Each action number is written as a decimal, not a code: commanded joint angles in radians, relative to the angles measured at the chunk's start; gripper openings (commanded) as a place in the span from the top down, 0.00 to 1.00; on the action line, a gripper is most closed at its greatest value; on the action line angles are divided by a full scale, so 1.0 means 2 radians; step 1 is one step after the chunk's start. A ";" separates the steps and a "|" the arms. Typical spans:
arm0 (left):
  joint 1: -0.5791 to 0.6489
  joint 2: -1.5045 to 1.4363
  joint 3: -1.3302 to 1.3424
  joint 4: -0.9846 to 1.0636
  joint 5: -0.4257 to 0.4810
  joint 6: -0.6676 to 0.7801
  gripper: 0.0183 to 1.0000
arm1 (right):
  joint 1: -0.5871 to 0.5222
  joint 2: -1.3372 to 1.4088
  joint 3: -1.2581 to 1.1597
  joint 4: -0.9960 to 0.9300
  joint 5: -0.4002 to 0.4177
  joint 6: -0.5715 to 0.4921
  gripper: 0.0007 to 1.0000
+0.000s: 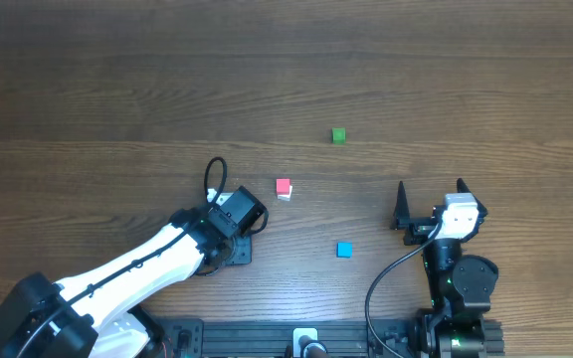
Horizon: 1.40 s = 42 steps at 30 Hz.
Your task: Stack Cubes
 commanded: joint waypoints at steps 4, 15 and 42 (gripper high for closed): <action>0.005 0.011 0.107 -0.040 -0.035 -0.001 0.93 | -0.003 -0.004 -0.004 0.001 -0.007 -0.002 0.01; 0.009 0.162 0.368 -0.160 -0.054 0.004 0.98 | -0.003 -0.004 -0.004 0.001 -0.007 -0.002 0.01; -0.015 0.235 0.383 -0.126 -0.031 0.004 0.98 | -0.003 -0.004 -0.004 0.001 -0.007 -0.002 0.01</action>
